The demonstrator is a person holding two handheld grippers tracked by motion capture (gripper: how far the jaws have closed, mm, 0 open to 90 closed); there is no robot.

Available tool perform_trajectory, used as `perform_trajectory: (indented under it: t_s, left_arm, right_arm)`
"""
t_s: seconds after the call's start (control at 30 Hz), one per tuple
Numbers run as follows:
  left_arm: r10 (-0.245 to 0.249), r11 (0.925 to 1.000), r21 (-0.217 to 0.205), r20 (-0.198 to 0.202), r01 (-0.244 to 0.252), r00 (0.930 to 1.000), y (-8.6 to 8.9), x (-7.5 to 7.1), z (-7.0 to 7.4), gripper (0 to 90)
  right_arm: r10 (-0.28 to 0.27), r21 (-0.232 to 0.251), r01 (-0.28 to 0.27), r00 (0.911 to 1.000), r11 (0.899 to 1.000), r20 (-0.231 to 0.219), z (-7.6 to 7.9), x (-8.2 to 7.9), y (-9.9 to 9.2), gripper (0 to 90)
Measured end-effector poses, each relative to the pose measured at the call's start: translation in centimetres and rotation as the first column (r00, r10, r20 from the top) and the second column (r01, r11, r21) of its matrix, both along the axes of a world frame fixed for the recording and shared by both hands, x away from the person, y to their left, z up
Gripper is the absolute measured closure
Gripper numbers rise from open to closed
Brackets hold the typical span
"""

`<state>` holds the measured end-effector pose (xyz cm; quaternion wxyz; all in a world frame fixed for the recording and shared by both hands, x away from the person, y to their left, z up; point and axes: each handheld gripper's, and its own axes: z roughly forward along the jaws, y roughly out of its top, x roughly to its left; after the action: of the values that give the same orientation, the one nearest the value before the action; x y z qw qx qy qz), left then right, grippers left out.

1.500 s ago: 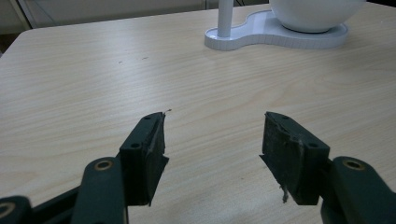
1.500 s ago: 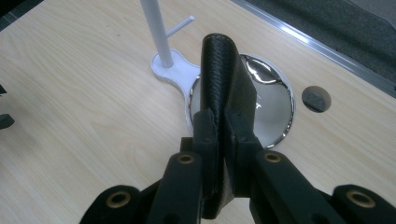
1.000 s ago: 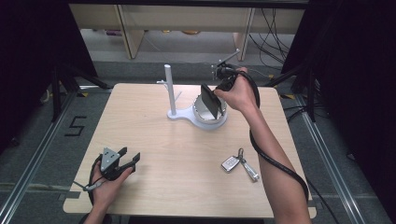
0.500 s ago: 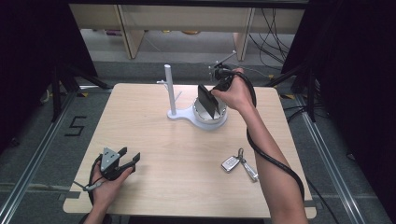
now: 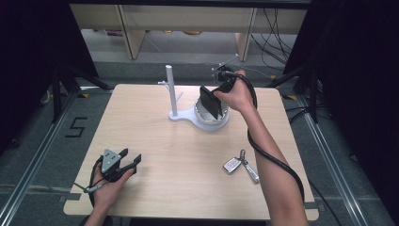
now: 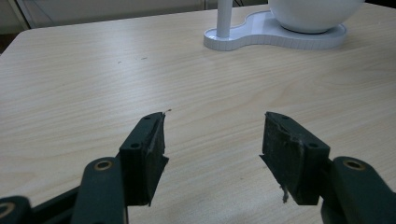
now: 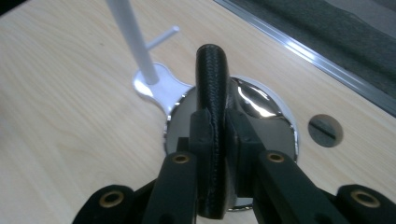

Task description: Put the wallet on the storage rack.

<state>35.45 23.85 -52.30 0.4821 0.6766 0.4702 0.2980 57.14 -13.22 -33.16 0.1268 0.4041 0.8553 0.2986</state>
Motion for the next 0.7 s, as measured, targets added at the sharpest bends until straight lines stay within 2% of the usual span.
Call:
perform_trajectory:
  t_s: [0.07, 0.13, 0.2, 0.27, 0.4, 0.47, 0.5, 0.57, 0.63, 0.7]
  left_arm:
    - [0.000, 1.0000, -0.002, 0.001, 0.000, 1.0000, 0.0, 0.0, 0.0, 38.9]
    - [0.001, 1.0000, -0.006, 0.001, -0.001, 1.0000, 0.0, 0.0, 0.0, 38.8]
    - [0.002, 1.0000, -0.006, -0.001, -0.002, 1.0000, 0.0, 0.0, 0.0, 38.8]
    - [0.000, 1.0000, 0.001, 0.000, 0.000, 1.0000, 0.0, 0.0, 0.0, 38.8]
    - [0.000, 1.0000, -0.002, 0.002, 0.000, 1.0000, 0.0, 0.0, 0.0, 38.8]
    - [0.000, 1.0000, -0.003, 0.003, 0.000, 1.0000, 0.0, 0.0, 0.0, 38.8]
    - [0.000, 1.0000, -0.003, 0.003, 0.000, 1.0000, 0.0, 0.0, 0.0, 38.8]
    - [-0.001, 1.0000, -0.001, 0.002, 0.001, 1.0000, 0.0, 0.0, 0.0, 38.8]
    - [-0.001, 1.0000, 0.000, 0.001, 0.001, 1.0000, -0.1, 0.0, 0.0, 38.9]
    - [-0.001, 1.0000, 0.002, 0.001, 0.001, 1.0000, -0.1, 0.0, 0.0, 38.9]
  right_arm:
    - [-0.014, -0.017, 0.015, 0.9998, 1.000, 0.011, -0.6, 0.3, -0.2, 81.7]
    - [-0.027, -0.012, 0.028, 0.9994, 1.000, 0.020, -1.1, 0.5, -0.6, 79.6]
    - [-0.037, -0.008, 0.038, 0.9982, 0.999, 0.047, -1.3, 0.6, -0.9, 76.5]
    - [-0.052, -0.008, 0.052, 0.9964, 0.999, 0.068, -1.1, 0.5, -1.1, 74.6]
    - [-0.068, 0.008, 0.068, 0.9942, 0.998, 0.083, -0.7, 0.0, -1.4, 69.2]
    - [-0.067, -0.001, 0.067, 0.9937, 0.998, 0.090, -0.4, -0.3, -1.7, 66.4]
    - [-0.079, 0.019, 0.078, 0.9933, 0.997, 0.084, -0.4, -0.6, -1.7, 65.5]
    - [-0.083, 0.022, 0.082, 0.9918, 0.996, 0.096, -0.1, -1.0, -2.5, 64.0]
    - [-0.109, 0.037, 0.107, 0.9910, 0.994, 0.078, 0.1, -1.5, -3.2, 61.8]
    - [-0.135, 0.035, 0.133, 0.9876, 0.991, 0.080, 0.2, -2.1, -4.0, 60.3]
